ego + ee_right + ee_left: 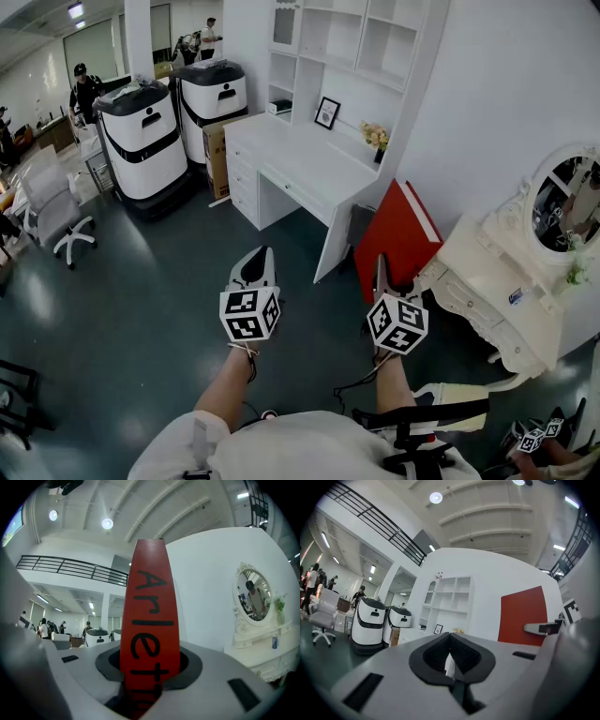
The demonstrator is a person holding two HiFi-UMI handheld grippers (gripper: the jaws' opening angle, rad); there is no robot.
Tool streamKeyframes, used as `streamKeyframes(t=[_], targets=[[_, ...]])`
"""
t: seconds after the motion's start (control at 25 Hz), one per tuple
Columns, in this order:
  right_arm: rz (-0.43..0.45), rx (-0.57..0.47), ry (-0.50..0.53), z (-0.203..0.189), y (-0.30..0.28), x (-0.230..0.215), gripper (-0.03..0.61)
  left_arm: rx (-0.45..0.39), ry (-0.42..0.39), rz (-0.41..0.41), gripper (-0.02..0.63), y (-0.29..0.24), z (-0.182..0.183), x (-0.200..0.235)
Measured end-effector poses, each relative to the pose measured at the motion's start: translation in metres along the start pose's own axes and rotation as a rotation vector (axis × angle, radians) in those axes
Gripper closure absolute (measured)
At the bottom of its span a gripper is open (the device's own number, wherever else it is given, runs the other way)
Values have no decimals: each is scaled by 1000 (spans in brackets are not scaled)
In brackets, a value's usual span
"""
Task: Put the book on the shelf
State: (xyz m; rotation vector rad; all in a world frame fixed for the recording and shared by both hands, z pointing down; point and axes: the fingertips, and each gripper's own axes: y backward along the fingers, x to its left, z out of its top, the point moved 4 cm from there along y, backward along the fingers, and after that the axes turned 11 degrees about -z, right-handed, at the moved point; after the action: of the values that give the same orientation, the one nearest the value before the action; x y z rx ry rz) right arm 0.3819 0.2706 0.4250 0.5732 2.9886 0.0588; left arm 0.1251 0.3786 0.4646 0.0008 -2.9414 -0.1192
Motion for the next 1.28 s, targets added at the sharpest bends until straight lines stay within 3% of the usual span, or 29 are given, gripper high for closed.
streamKeyframes(t=[0.8,1.28], targets=[[-8,18,-3,-17,1,48,407,14,18,-10,606,14,-4,52],[-35,43,0,-28,-29,50,407,19,23,-31,606,-15,-11,66]])
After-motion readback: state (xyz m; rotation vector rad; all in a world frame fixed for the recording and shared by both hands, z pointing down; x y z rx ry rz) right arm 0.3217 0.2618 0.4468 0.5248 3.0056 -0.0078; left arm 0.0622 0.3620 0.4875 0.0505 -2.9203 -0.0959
